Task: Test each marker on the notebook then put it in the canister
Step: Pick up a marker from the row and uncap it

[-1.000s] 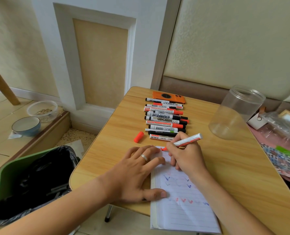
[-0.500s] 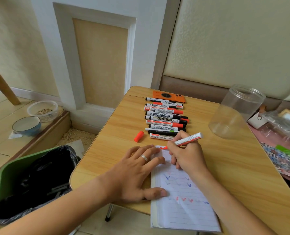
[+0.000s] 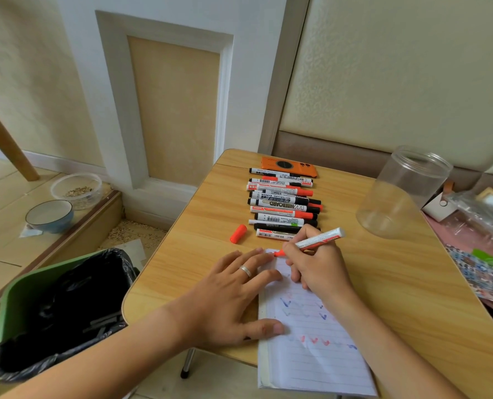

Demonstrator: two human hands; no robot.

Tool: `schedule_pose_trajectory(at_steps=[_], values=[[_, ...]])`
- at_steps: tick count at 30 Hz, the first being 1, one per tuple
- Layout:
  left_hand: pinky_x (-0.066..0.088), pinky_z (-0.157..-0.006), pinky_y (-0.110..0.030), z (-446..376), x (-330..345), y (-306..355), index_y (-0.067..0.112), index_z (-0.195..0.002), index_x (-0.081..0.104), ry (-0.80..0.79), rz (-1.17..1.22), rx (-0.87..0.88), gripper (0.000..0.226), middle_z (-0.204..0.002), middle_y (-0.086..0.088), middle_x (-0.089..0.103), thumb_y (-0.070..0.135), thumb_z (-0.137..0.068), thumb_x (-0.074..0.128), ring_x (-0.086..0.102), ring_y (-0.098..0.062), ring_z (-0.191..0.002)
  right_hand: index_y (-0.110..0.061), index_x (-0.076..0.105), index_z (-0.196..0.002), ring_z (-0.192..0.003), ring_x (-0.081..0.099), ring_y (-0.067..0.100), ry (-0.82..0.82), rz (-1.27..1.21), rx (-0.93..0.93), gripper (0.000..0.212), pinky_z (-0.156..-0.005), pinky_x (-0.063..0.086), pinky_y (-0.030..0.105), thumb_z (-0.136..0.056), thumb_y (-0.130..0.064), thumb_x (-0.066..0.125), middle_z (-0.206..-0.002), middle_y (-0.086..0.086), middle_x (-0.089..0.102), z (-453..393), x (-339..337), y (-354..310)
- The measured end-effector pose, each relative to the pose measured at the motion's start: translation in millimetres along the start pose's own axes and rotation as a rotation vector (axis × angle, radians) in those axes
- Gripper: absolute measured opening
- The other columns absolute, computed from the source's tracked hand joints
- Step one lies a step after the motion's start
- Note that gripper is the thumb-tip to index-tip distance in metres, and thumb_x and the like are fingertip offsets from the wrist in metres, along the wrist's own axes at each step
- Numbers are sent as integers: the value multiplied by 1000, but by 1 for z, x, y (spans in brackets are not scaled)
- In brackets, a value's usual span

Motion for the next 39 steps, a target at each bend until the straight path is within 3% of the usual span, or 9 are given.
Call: schedule_pose_trajectory(at_steps=[3,6,11,14,19,23,28,33,39], values=[[7,-123,-36,-2,-7,-2,39,-144,35,27,104,-10,56,-161,9,22,71,-98,33,8,-4,-151,-5,54,-84,-39,50,19,35,-55,29,17,-36,31,20,-95,-11,66,-61,13,61,0,-4,2],[26,-115,-34,-8,-16,-13,34,-132,49,142,167,-74,39,-144,10,42,56,-101,40,35,-6,-137,-9,54,-81,-37,48,17,51,-84,58,18,-36,30,19,-95,-12,66,-62,12,61,0,-6,4],[47,-93,-36,-23,-27,-54,23,-124,59,363,100,-331,30,-124,5,53,32,-95,59,51,-16,-113,-13,55,-80,-42,51,19,31,-84,34,20,-37,31,21,-96,-15,67,-62,8,62,2,-3,2],[50,-87,-34,-31,-26,-73,24,-122,60,378,103,-463,28,-116,4,58,34,-96,60,53,-18,-107,-11,56,-84,-46,53,20,17,-90,3,19,-37,32,20,-97,-16,68,-64,5,63,3,-3,-2],[50,-78,-33,-33,-28,-81,24,-108,66,416,155,-519,17,-102,2,66,16,-94,61,54,-16,-95,-22,66,-90,-46,52,22,-65,-125,-93,11,-44,38,22,-95,-16,73,-58,20,60,2,0,-6],[43,-72,-10,-23,-28,-81,24,-118,61,466,326,-586,30,-107,5,57,6,-94,57,51,-6,-90,-23,71,-97,-49,54,24,-107,-201,-76,7,-49,43,24,-95,-17,74,-58,16,61,4,3,-6],[39,-76,-1,-21,-31,-70,26,-119,67,492,433,-492,34,-109,9,56,2,-96,57,53,3,-94,-16,70,-99,-50,56,27,-105,-260,-102,8,-42,33,20,-103,-17,62,-92,12,76,4,0,-10],[43,-79,-9,-24,-31,-54,25,-117,68,508,460,-402,34,-108,8,57,1,-95,59,55,-2,-95,-8,69,-100,-49,55,28,-143,-253,-150,10,-41,31,16,-103,-14,62,-91,14,75,5,0,-14],[44,-77,-12,-27,-30,-34,24,-112,65,496,526,-249,25,-102,10,54,9,-91,69,57,-8,-92,-4,68,-101,-49,55,22,-191,-265,-150,27,-39,30,16,-93,-28,61,-86,17,74,7,2,-15]])
Point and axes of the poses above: each hand's wrist, its own z-axis away from the middle knuckle, its own x-axis out of the palm, y = z × x, the point moved 7 cm from there along -z, towards the middle knuckle
